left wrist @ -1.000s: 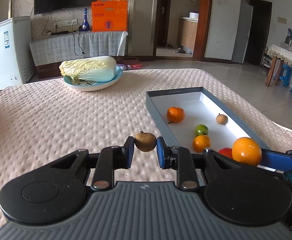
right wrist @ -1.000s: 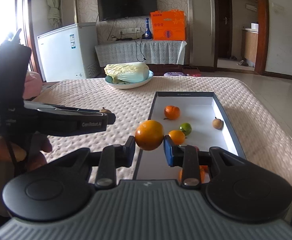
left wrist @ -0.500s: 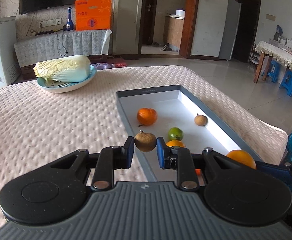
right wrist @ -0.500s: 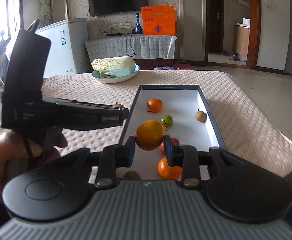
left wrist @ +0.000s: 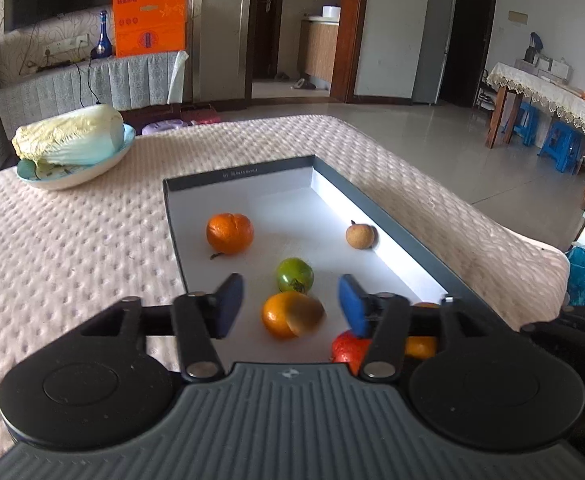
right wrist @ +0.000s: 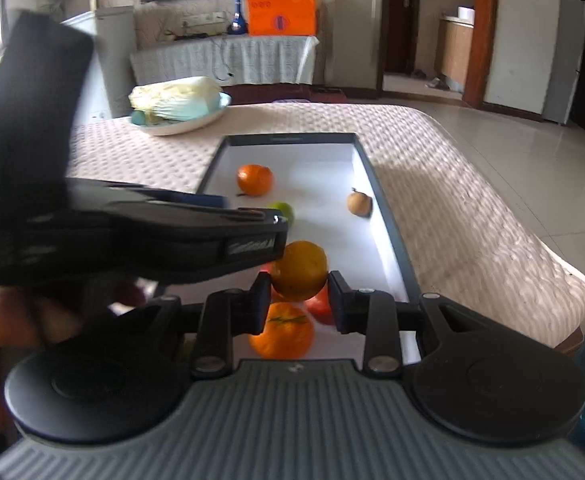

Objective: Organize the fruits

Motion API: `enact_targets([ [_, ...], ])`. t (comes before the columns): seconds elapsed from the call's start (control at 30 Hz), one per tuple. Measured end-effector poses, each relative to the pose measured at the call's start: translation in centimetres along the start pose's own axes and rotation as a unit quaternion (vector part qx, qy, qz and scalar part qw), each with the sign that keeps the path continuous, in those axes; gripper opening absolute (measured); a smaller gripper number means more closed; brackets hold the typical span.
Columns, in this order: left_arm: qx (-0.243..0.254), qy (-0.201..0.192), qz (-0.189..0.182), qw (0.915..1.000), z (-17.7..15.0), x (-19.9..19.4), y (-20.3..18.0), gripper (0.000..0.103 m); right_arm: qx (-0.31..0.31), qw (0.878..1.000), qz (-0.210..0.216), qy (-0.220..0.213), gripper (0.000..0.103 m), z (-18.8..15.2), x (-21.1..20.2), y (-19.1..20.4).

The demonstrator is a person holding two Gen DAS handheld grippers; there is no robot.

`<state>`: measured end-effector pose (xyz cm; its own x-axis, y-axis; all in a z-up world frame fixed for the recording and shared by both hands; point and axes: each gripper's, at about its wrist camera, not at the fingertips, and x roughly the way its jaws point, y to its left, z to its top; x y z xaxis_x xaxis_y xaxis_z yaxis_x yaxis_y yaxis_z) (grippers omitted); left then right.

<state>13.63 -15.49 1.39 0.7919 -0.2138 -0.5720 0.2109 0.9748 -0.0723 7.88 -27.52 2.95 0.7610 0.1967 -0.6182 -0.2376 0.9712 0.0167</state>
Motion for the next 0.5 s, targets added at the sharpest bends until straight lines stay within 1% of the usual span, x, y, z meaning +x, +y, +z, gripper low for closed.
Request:
enact_targets([
  [0.07, 0.003, -0.011, -0.001, 0.9999, 0.1, -0.5, 0.2, 0.069, 0.007, 1.0, -0.002, -0.004, 0.036, 0.2, 0.4, -0.4],
  [0.1, 0.002, -0.014, 0.001, 0.9999, 0.1, -0.7, 0.3, 0.072, 0.01, 1.0, -0.005, -0.006, 0.041, 0.2, 0.5, -0.5],
  [0.13, 0.001, -0.015, 0.003, 0.9999, 0.1, -1.0, 0.5, 0.074, 0.014, 1.0, -0.008, -0.01, 0.049, 0.2, 0.6, -0.7],
  [0.2, -0.004, -0.018, 0.01, 0.9998, 0.0, -1.5, 0.9, 0.076, 0.02, 1.0, -0.014, -0.014, 0.052, 0.2, 0.4, -0.9],
  [0.33, -0.015, -0.015, 0.026, 0.9994, -0.5, -3.3, 1.8, 0.076, 0.03, 0.999, -0.011, -0.016, 0.053, 0.1, 0.0, -1.4],
  [0.4, -0.018, -0.014, 0.036, 0.9991, -0.7, -4.5, 2.0, 0.076, 0.047, 0.999, -0.01, -0.015, 0.053, 0.0, -0.6, -2.0],
  [0.47, -0.022, -0.014, 0.048, 0.9985, -1.1, -5.8, 2.0, 0.081, 0.072, 0.997, -0.005, -0.012, 0.053, -0.1, -1.4, -2.6],
  [0.5, -0.023, -0.014, 0.051, 0.9983, -1.4, -6.5, 1.9, 0.082, 0.082, 0.997, -0.003, -0.01, 0.053, -0.3, -2.0, -2.9],
])
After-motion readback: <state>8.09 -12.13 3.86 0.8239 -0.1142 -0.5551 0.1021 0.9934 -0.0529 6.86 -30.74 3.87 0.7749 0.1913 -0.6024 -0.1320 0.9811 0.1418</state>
